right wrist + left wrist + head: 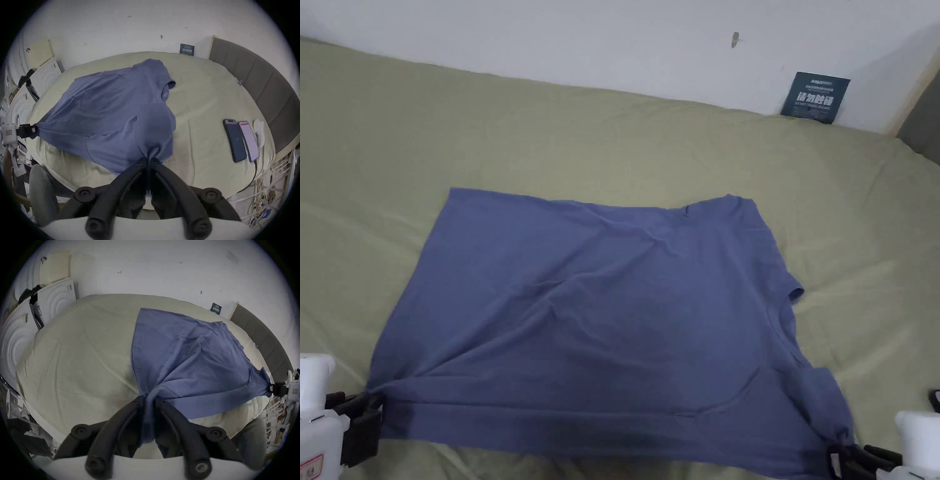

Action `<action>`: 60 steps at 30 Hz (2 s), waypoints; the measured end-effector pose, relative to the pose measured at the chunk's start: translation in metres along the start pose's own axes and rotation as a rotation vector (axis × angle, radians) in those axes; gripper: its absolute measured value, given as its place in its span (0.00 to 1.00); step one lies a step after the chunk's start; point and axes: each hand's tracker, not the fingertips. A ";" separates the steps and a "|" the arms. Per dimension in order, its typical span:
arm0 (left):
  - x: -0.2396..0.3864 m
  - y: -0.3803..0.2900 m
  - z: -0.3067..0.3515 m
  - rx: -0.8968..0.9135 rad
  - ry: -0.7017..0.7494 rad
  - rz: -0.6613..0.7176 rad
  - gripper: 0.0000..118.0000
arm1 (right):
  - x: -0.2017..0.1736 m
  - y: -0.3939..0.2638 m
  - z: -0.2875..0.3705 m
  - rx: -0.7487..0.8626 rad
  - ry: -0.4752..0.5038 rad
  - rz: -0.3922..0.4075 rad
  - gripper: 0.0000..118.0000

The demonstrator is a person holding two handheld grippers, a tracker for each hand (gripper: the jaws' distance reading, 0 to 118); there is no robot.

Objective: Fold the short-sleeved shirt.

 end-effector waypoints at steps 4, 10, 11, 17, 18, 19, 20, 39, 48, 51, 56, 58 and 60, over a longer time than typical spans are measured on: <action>-0.004 0.016 0.000 0.005 -0.017 -0.040 0.11 | 0.006 0.023 0.002 0.007 0.019 0.027 0.04; -0.015 0.070 -0.023 -0.042 -0.060 -0.110 0.11 | 0.025 0.084 -0.017 -0.010 0.061 0.062 0.04; -0.016 0.080 -0.026 -0.044 -0.057 -0.126 0.11 | 0.028 0.096 -0.023 -0.024 0.071 0.073 0.04; -0.017 0.142 -0.062 -0.124 -0.092 -0.151 0.11 | 0.037 0.168 -0.078 -0.182 0.100 0.091 0.04; -0.018 0.151 -0.072 -0.170 -0.103 -0.153 0.11 | 0.038 0.176 -0.089 -0.210 0.114 0.078 0.04; -0.018 0.159 -0.081 -0.194 -0.089 -0.170 0.11 | 0.041 0.184 -0.100 -0.244 0.118 0.061 0.04; -0.018 0.166 -0.090 -0.227 -0.087 -0.169 0.11 | 0.043 0.190 -0.109 -0.253 0.105 0.042 0.04; 0.017 0.109 -0.038 0.181 -0.036 -0.055 0.87 | -0.016 0.132 -0.044 0.299 0.051 0.072 0.59; 0.036 -0.022 -0.002 0.261 0.045 0.041 0.01 | -0.062 0.015 -0.011 0.376 0.055 0.002 0.01; 0.030 -0.024 -0.011 0.258 0.057 0.021 0.01 | -0.060 0.008 -0.012 0.373 0.028 0.003 0.01; 0.016 0.003 -0.037 0.249 0.061 0.136 0.06 | -0.044 0.011 -0.016 0.367 0.025 -0.064 0.01; 0.014 0.020 -0.053 0.264 0.095 0.113 0.34 | -0.039 0.012 -0.015 0.360 0.009 -0.063 0.01; 0.011 0.035 -0.069 0.216 0.072 0.110 1.00 | -0.032 0.015 -0.016 0.358 0.001 -0.067 0.01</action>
